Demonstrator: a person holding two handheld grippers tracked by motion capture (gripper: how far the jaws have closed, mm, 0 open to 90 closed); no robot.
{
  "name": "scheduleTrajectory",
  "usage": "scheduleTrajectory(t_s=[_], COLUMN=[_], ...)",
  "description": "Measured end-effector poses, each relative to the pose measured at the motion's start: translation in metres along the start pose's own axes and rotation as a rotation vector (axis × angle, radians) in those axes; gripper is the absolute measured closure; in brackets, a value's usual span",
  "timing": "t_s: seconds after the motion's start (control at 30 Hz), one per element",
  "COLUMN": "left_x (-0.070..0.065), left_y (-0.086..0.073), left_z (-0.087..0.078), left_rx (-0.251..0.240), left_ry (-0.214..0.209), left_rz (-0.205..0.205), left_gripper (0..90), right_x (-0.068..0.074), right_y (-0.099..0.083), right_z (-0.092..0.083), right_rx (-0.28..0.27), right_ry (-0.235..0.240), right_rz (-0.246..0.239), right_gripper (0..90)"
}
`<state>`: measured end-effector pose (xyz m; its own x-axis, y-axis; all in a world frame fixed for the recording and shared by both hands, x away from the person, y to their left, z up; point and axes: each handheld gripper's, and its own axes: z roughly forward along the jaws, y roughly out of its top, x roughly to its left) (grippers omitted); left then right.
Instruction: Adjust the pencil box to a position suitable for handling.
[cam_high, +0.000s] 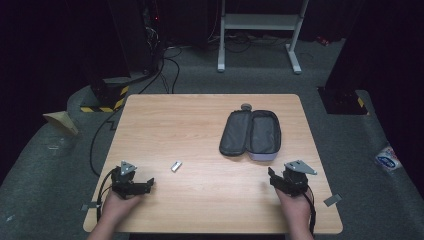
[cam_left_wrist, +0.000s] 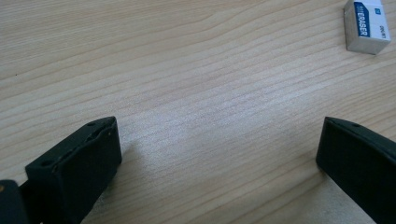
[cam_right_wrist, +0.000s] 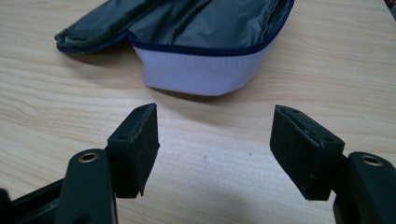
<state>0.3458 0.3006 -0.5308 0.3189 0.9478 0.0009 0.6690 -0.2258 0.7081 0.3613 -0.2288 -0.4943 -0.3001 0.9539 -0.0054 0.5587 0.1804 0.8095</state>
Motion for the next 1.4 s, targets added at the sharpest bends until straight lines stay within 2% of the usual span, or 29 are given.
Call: scheduleTrajectory(t_s=[0.27,0.43,0.53,0.97,1.0,1.17,1.3,1.4], left_x=[0.0,0.0,0.0,-0.001,-0.001,0.0,-0.001,-0.001], left_y=[0.0,0.0,0.0,-0.001,-0.001,-0.001,-0.001,-0.001], left_z=[-0.001,-0.001,0.0,-0.001,-0.001,-0.001,-0.001,-0.001], left_rx=[0.002,0.002,0.0,-0.002,-0.002,-0.003,-0.005,-0.004], left_ry=[0.0,-0.001,-0.001,-0.003,-0.001,-0.004,-0.004,-0.004], left_rz=[0.009,0.009,0.011,0.009,0.016,0.017,0.018,0.018], left_gripper=[0.5,0.5,0.5,0.6,0.6,0.6,0.6,0.6], right_x=[-0.002,-0.006,-0.012,-0.028,-0.03,-0.032,-0.034,-0.033], right_y=[0.012,0.023,0.035,0.06,0.063,0.065,0.061,0.058], right_z=[0.0,0.005,0.011,0.033,0.039,0.047,0.057,0.059], right_rx=[-0.021,-0.033,-0.034,-0.042,-0.03,-0.026,0.014,0.025], right_ry=[-0.001,0.001,-0.009,-0.037,-0.039,-0.042,-0.041,-0.024], right_rz=[0.017,0.045,0.05,0.074,0.077,0.079,0.098,0.102], right_gripper=[33.6,35.0,36.3,41.2,42.4,48.4,52.1,60.0])
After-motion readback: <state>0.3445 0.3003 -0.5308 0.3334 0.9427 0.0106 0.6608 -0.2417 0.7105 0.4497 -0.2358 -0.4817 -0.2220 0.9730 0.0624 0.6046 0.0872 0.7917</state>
